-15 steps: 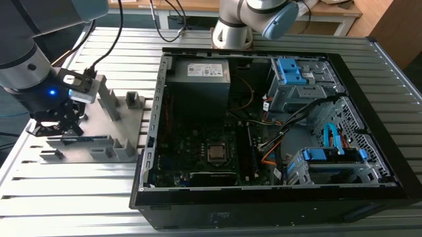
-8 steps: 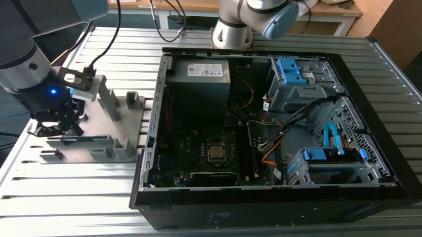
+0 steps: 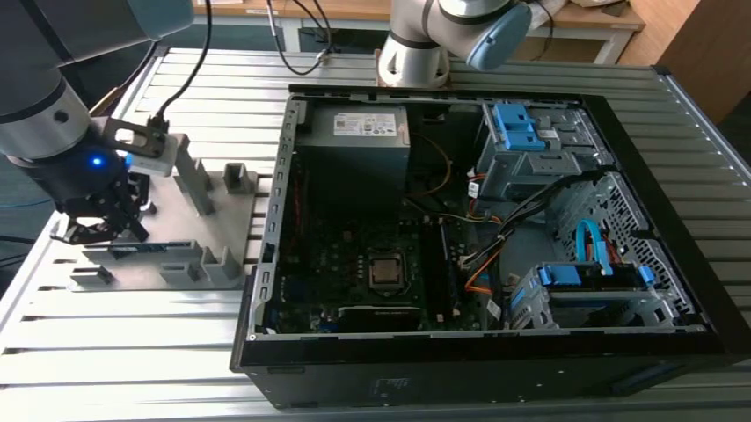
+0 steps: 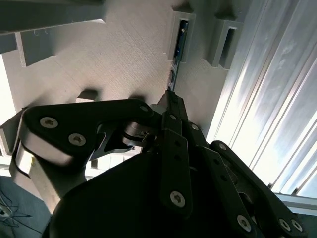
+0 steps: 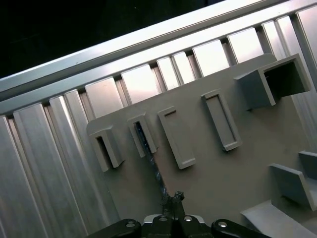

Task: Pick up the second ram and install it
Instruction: 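Pick up the second ram and move it above second insertion slot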

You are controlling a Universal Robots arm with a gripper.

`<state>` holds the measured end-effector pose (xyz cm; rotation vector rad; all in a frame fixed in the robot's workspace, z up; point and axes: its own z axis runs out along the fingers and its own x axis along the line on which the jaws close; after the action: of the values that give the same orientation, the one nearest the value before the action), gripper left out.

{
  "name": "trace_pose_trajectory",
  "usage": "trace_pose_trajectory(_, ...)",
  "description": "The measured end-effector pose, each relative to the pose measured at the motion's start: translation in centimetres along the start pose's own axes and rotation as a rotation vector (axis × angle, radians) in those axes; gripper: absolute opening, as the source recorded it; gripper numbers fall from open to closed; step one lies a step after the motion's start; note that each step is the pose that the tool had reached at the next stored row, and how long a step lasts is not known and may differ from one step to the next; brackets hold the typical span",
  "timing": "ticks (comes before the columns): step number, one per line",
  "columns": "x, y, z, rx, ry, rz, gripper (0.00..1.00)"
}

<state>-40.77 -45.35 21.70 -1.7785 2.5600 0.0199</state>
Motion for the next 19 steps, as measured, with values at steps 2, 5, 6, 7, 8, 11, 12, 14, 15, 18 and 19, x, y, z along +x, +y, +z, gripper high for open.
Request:
trace_pose_trajectory(2,0.00,0.00,0.00,-0.0004,0.0000,-0.015,0.10)
trace_pose_trajectory(5,0.00,0.00,0.00,-0.0010,-0.0002,-0.038,0.10)
trace_pose_trajectory(6,0.00,0.00,0.00,-0.0012,-0.0002,-0.046,0.10)
trace_pose_trajectory(7,0.00,0.00,0.00,-0.0015,-0.0002,-0.053,0.10)
trace_pose_trajectory(8,0.00,0.00,0.00,-0.0017,-0.0002,-0.061,0.10)
trace_pose_trajectory(11,0.00,0.00,0.00,-0.0023,-0.0003,-0.084,0.10)
trace_pose_trajectory(12,0.00,0.00,0.00,-0.0025,-0.0003,-0.091,0.10)
trace_pose_trajectory(14,0.00,0.00,0.00,-0.0029,-0.0004,-0.106,0.10)
trace_pose_trajectory(15,0.00,0.00,0.00,-0.0031,-0.0004,-0.114,0.10)
trace_pose_trajectory(18,0.00,0.00,0.00,-0.0037,-0.0005,-0.137,0.10)
trace_pose_trajectory(19,0.00,0.00,0.00,-0.0039,-0.0005,-0.144,0.10)
